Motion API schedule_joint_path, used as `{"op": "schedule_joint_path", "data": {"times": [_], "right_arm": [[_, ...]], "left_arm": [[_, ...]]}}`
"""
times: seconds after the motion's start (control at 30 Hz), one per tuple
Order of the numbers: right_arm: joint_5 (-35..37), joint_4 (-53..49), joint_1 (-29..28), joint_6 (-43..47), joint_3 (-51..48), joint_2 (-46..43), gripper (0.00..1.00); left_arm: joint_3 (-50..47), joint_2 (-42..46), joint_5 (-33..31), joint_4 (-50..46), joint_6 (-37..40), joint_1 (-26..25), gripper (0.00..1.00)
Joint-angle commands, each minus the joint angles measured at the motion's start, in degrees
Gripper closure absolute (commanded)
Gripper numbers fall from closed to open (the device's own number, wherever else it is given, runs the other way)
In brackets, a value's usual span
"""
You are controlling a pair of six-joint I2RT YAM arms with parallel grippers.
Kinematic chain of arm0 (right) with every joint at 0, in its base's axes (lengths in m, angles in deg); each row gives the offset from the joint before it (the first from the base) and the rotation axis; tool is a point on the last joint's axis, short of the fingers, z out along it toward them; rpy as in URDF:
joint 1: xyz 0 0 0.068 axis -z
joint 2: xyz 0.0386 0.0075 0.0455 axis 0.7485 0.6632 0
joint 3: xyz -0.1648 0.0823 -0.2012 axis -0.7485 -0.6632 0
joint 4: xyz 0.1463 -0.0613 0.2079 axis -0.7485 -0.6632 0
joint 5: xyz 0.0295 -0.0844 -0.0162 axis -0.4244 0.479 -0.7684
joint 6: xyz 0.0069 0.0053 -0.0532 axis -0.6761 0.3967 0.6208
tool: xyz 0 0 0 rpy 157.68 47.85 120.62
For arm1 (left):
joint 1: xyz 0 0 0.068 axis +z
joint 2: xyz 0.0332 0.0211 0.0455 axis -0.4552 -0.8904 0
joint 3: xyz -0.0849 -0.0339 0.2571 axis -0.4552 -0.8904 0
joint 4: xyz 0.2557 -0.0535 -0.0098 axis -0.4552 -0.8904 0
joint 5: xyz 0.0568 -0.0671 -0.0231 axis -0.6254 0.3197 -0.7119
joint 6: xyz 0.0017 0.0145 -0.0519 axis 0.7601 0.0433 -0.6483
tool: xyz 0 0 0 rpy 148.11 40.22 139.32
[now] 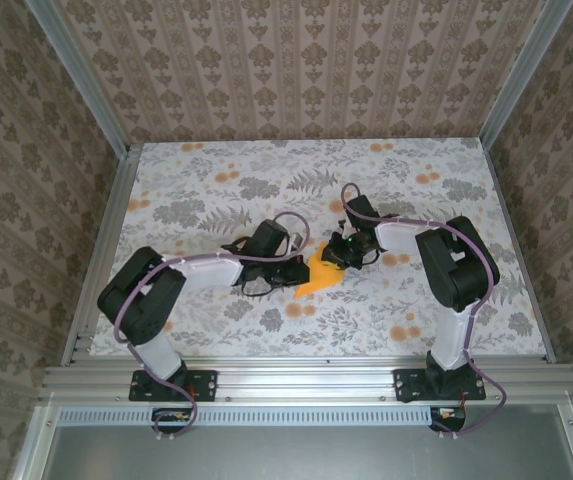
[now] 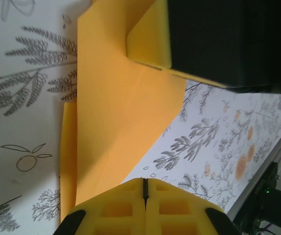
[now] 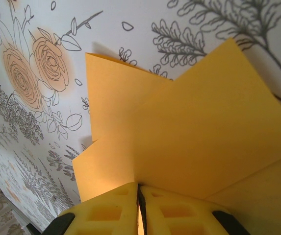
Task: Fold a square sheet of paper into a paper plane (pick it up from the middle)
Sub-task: Fourth fold the wing at the center of the table.
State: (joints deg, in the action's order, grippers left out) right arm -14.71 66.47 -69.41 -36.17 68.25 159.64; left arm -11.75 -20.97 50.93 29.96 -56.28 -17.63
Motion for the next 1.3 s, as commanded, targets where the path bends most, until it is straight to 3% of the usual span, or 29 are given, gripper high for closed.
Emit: {"op": "schedule_joint_path", "data": {"times": [0.0, 0.7, 0.97, 1.13, 1.27], "right_arm": [[16.6, -7.8, 0.9, -0.7, -3.8, 7.4, 0.86], [18.2, -9.2, 0.9, -0.6, -3.1, 8.3, 0.86], [18.2, -9.6, 0.9, -0.3, -2.9, 7.8, 0.85], [14.1, -9.0, 0.9, 1.2, -1.0, 4.4, 0.78], [6.8, -6.3, 0.9, 2.0, 0.9, -2.0, 0.69]], "left_arm": [[1.0, -1.6, -0.1, -3.6, 1.9, -0.6, 0.95], [-5.1, 0.5, -6.6, -12.5, 4.0, -0.1, 0.95], [-7.9, 5.1, -6.6, -13.6, 3.9, 0.1, 0.95], [-6.4, 10.1, -5.6, -13.0, 3.2, 1.8, 0.91], [-4.6, 12.3, -4.6, -10.5, 1.9, 3.6, 0.8]]}}
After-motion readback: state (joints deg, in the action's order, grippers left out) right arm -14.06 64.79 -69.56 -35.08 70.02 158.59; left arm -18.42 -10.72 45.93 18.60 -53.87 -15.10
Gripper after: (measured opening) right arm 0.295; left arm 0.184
